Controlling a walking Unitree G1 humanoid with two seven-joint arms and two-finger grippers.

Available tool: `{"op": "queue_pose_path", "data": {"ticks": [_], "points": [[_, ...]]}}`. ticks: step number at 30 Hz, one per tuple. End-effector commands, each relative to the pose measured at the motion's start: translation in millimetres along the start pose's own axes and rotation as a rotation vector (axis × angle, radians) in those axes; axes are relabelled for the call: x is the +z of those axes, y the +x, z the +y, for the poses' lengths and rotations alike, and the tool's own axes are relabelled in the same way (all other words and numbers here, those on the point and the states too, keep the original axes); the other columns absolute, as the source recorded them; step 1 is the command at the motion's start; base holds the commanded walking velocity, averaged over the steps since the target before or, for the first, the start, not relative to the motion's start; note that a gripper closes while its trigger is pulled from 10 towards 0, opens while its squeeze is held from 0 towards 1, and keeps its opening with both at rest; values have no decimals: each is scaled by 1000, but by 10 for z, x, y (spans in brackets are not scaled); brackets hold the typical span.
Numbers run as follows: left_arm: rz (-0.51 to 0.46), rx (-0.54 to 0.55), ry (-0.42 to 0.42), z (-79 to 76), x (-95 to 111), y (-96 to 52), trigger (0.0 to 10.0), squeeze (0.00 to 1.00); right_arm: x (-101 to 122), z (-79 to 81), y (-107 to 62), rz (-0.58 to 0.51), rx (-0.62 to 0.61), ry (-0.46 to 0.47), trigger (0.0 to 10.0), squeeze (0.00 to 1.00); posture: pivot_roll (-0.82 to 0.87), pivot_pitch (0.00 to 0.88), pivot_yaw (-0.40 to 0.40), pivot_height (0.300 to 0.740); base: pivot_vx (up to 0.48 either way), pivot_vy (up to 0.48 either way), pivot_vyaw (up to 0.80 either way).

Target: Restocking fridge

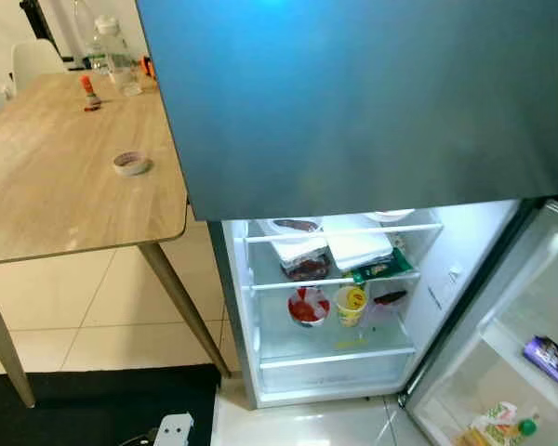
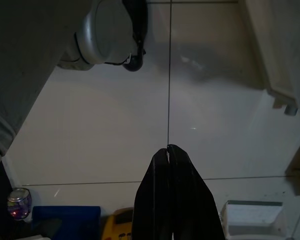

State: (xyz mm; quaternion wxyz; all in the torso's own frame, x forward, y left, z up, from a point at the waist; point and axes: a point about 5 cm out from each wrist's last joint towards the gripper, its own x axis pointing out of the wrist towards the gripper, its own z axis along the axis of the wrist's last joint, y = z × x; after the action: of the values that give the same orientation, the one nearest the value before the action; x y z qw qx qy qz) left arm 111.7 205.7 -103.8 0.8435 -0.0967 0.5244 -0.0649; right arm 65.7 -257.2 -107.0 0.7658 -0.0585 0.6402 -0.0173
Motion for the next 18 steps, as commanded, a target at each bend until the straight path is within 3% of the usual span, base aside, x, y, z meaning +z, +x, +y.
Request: {"op": "queue_pose_path", "data": {"ticks": [1,18], "points": [[16,19,15,85,-10,-36,10000,0,15,15,3,-7,3,3,10000,0,12,0,-35,740,-364,0,0],[11,1,12,36,19,-11,10000,0,11,-9,-2,-6,5,13,10000,0,-5,0,-38,740,-360,0,0]]}}
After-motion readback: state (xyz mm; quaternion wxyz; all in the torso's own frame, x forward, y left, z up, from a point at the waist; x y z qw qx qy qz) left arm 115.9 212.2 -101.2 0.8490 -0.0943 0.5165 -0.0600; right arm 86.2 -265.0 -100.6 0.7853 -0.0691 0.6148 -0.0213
